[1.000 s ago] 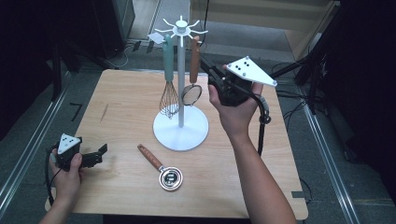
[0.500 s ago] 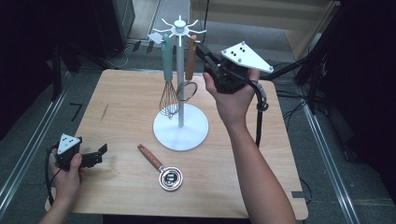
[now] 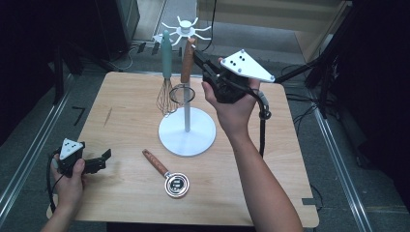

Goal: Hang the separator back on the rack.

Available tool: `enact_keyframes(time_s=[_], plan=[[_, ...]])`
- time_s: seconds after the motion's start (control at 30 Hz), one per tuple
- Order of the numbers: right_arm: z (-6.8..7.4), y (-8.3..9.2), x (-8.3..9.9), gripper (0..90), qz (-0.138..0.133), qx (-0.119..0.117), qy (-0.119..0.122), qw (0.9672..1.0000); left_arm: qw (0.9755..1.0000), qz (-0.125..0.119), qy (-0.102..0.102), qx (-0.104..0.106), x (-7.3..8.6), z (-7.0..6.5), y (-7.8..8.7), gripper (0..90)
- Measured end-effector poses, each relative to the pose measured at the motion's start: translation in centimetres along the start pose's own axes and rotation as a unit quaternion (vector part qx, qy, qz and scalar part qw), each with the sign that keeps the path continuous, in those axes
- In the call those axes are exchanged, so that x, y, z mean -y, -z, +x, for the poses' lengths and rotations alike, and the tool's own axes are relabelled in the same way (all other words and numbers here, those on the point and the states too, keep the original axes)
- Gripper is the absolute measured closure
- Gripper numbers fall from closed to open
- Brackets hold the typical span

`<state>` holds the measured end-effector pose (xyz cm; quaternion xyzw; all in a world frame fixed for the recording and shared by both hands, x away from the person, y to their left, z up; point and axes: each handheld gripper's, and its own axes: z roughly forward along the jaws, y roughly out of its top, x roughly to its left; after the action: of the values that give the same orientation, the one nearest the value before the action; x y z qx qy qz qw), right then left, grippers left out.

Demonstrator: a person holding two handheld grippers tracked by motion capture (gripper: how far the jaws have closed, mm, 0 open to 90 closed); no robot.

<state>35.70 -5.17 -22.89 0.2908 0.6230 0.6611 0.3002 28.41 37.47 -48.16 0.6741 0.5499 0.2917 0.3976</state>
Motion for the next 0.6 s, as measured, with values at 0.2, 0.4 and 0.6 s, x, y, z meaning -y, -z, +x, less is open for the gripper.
enact_keyframes(time_s=[0.2,0.4,0.6], plan=[[0.8,-0.2,0.1,90.0,0.000,-0.010,0.004,0.9999,1.0000,-0.001,0.001,0.000,0.0,0.0,0.0,0.0],[1.6,-0.5,0.1,90.0,0.000,-0.016,0.013,0.9998,1.0000,-0.002,0.002,0.000,0.0,0.0,0.0,0.0],[1.9,-0.7,0.0,90.0,0.001,-0.019,0.017,0.9997,1.0000,-0.002,0.002,0.001,0.0,0.0,0.0,0.0]])
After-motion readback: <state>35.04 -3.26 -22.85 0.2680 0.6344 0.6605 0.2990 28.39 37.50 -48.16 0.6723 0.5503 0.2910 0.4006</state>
